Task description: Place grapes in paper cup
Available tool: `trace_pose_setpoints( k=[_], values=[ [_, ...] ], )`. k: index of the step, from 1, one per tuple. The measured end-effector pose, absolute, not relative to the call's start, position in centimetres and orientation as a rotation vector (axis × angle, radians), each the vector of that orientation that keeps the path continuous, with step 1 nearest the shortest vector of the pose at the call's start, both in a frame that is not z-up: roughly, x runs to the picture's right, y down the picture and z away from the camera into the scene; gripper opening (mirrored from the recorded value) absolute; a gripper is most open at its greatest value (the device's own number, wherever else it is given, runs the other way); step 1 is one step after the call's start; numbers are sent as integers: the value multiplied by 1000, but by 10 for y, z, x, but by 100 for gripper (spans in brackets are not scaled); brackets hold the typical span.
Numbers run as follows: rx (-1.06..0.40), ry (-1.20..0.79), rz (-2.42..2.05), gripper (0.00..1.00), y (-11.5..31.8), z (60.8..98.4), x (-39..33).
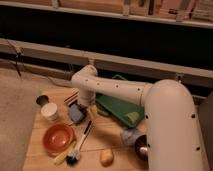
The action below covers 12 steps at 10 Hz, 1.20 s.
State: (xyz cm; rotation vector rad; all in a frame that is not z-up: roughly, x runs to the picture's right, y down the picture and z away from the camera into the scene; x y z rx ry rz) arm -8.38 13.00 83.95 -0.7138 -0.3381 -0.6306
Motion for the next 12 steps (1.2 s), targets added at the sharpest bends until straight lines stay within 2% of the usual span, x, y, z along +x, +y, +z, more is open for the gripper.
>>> trace_pose_setpoints(
  k=[6,12],
  values=[
    [-750,-274,-525,80,133,853,-40],
    [-761,-258,-506,80,119,891,-29]
  ],
)
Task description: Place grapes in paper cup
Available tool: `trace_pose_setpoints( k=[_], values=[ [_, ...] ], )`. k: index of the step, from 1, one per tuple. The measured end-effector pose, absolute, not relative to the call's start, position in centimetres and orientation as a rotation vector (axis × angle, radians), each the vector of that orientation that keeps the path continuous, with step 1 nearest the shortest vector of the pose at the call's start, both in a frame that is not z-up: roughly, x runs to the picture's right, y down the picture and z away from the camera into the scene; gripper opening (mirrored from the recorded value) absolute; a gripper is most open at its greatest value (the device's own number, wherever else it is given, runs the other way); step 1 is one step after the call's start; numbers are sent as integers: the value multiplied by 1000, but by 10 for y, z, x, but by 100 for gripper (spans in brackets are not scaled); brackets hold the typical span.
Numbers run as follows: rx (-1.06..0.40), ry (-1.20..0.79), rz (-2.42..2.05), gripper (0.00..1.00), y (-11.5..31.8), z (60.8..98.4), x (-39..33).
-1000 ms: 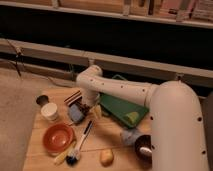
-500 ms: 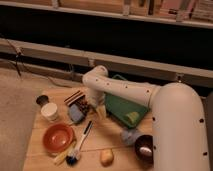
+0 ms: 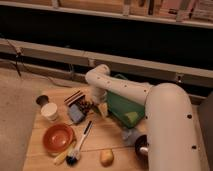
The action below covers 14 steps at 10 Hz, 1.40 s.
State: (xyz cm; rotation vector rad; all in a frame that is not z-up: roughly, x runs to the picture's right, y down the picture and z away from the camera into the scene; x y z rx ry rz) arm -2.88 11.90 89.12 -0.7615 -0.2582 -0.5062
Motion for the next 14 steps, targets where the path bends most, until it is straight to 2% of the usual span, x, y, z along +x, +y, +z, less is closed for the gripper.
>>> trace_pose_setpoints(
  k=[8,14],
  values=[
    [-768,-236,-566,80,104,913,-38],
    [-741,-282,-590,80,87,920,-82]
  ],
)
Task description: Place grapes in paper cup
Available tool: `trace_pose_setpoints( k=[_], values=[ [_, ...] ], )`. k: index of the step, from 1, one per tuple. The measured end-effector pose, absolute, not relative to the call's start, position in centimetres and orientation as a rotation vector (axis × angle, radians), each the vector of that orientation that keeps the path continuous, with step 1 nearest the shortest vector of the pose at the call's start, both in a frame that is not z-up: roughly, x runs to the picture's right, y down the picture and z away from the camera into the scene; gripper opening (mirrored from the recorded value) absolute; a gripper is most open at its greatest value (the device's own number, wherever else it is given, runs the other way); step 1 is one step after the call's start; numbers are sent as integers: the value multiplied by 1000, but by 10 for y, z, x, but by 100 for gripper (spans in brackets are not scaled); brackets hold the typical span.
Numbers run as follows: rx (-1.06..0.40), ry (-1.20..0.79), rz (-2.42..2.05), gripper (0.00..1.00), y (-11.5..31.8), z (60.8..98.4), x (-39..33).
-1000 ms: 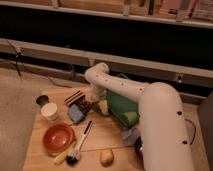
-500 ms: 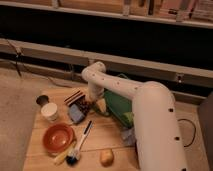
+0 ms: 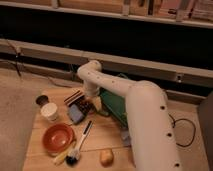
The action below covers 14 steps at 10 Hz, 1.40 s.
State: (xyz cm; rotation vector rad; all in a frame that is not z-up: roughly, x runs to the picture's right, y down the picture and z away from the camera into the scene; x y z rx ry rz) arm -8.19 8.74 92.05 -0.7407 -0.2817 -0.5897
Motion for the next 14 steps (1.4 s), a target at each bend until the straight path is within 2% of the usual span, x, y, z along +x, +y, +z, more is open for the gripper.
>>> trace_pose_setpoints(
  k=[4,7,10,14],
  values=[
    [-728,-310,-560,80,79,925,-117],
    [-738,-306,-521,80,96,921,-127],
    [-730,-247,-491,80,102,901,-112],
    [-655,-135,-526,80,65,855,-99]
  ],
)
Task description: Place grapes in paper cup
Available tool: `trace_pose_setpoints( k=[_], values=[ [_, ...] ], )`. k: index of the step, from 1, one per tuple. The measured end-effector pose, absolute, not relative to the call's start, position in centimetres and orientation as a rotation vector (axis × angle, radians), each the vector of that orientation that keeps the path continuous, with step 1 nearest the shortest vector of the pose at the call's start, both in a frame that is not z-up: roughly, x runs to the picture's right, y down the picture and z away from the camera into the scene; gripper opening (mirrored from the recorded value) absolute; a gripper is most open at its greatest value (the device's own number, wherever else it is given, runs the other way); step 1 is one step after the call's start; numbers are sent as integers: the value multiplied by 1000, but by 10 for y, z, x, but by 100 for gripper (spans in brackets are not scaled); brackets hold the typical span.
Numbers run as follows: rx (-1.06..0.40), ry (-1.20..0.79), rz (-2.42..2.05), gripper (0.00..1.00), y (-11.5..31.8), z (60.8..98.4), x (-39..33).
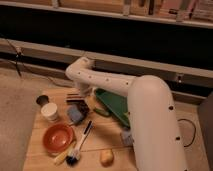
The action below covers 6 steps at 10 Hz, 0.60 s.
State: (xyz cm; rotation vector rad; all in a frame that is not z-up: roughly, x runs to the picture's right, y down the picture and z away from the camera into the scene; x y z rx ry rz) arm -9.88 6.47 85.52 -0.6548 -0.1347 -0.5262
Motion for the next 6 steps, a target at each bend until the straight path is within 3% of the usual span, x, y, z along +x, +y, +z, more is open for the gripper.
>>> trace_pose_setpoints(
  k=[3,6],
  values=[
    [-671,-125,-515,80,60,842,-94],
    [-714,-140,-498,80,88,861,-97]
  ],
)
